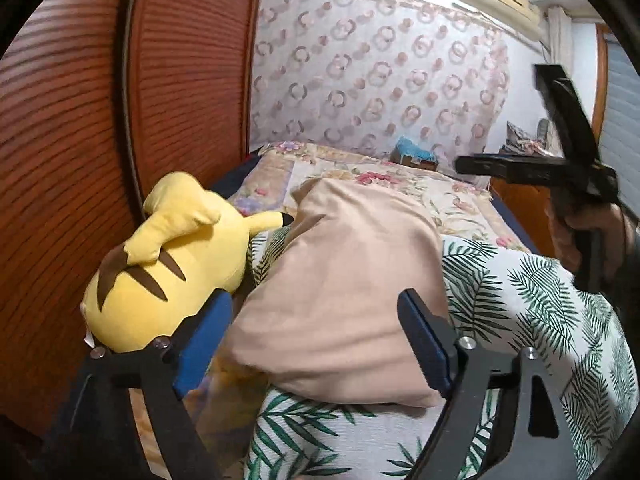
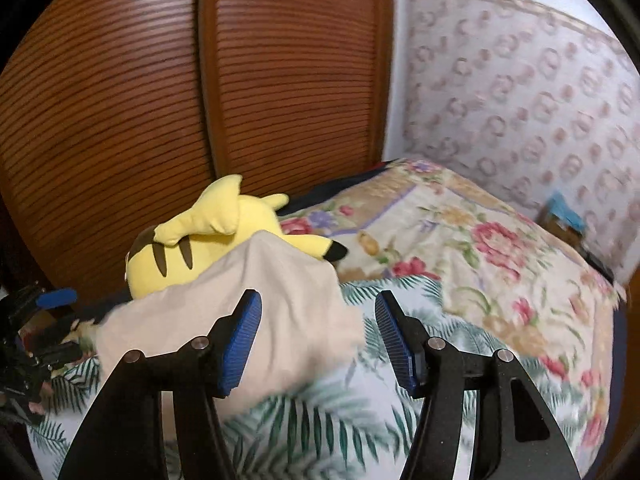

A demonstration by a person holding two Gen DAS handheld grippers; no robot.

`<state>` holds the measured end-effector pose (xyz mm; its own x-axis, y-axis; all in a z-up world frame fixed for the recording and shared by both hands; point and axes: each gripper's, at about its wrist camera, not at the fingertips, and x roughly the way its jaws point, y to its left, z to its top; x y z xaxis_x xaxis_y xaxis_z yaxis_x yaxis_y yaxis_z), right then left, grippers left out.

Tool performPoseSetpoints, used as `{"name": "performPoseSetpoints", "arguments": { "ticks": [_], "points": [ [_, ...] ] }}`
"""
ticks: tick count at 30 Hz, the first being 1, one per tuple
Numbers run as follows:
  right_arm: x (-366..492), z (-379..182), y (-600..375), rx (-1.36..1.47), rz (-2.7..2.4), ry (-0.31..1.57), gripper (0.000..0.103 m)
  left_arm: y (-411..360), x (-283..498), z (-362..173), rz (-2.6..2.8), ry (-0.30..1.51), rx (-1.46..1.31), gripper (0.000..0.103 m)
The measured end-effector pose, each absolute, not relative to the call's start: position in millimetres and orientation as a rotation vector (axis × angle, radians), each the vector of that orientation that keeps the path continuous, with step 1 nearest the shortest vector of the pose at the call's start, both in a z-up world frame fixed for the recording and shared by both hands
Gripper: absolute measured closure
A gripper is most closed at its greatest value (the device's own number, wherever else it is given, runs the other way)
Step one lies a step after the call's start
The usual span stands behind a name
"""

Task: Fold small clothes
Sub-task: 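Lower the folded shirt beside the yellow plush toy and open both tools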

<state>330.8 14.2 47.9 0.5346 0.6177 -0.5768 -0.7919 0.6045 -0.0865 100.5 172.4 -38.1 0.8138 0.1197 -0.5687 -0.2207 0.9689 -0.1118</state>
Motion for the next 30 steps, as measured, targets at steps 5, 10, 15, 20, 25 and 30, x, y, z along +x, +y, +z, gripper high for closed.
{"name": "performPoseSetpoints", "arguments": {
  "ticks": [5,10,15,20,25,30],
  "points": [
    [283.0,44.6,-29.8,-0.288,0.764,0.502,0.042,145.1,98.2,-19.7,0.136,0.565,-0.13,0.003],
    [224.6,43.7,-80.1,-0.207,0.688,0.477,0.027,113.9,91.0,0.6,0.07,0.517,-0.109,0.003],
    [173.1,43.4,-121.4,-0.161,0.571,0.45,0.022,83.2,84.9,13.2,0.022,0.492,-0.089,0.003],
    [121.3,46.1,-155.8,-0.114,0.456,0.416,0.022,53.0,77.0,27.6,-0.027,0.468,-0.078,0.003],
    [74.0,52.0,-174.6,-0.073,0.383,0.383,0.022,23.3,70.6,42.5,-0.068,0.453,-0.049,0.003],
    [33.5,58.9,-177.7,-0.042,0.339,0.345,0.022,-2.4,60.8,55.8,-0.094,0.438,-0.026,0.003]
  ]
}}
